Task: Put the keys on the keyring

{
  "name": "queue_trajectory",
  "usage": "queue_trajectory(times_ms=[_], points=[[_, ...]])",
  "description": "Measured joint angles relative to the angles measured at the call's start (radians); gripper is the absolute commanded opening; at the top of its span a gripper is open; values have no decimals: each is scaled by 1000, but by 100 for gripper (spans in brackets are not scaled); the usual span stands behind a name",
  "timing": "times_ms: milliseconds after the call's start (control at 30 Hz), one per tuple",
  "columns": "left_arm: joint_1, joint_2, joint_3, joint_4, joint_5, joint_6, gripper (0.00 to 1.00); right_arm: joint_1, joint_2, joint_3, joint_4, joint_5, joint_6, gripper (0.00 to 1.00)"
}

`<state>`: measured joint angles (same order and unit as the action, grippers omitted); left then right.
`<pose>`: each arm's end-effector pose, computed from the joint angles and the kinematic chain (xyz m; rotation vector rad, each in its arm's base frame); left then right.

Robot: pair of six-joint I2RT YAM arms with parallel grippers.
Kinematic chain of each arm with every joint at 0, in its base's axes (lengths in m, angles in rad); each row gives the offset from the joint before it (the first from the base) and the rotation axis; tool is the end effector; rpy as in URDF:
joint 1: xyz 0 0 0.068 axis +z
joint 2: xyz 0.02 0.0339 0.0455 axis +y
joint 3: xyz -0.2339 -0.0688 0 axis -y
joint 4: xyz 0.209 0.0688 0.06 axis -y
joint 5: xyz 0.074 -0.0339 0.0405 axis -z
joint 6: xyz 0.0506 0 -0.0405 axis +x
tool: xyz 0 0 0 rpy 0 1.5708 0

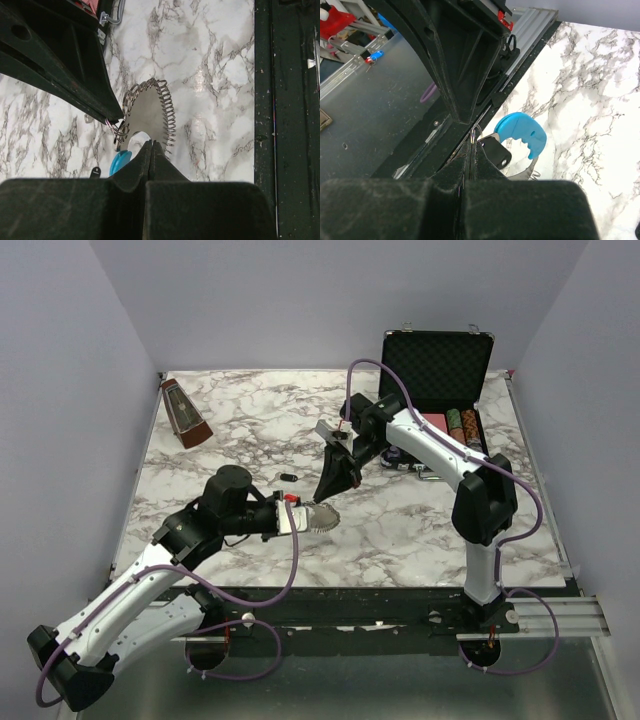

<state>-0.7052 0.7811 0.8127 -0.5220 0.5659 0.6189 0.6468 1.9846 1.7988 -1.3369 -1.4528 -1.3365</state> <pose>0.1072 -0.1269 0.2898 1.5093 1.3675 -0.6347 0.2366 0.2416 0.2682 -1.7345 1.0821 1.6924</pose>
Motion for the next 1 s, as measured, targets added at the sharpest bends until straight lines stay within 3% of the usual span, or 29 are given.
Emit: queue_trajectory(times_ms=[233,300,400,533,733,1000], points=[[-10,-8,-34,-2,-31,-13,0,0,6,1,0,0,1,1],[-10,-26,-57,18,-51,-36,19,0,7,1,0,0,1,1],[-10,-75,-101,68,-100,-77,38,0,9,1,0,0,2,1],[-11,-130,-152,166,-163,-125,50,0,14,1,0,0,5,1],[-10,-126,-168,283,-217,-164,50,0,16,1,0,0,9,1],[-11,-76,-168,334,-214,-194,39,-1,17,1,0,0,10,1]])
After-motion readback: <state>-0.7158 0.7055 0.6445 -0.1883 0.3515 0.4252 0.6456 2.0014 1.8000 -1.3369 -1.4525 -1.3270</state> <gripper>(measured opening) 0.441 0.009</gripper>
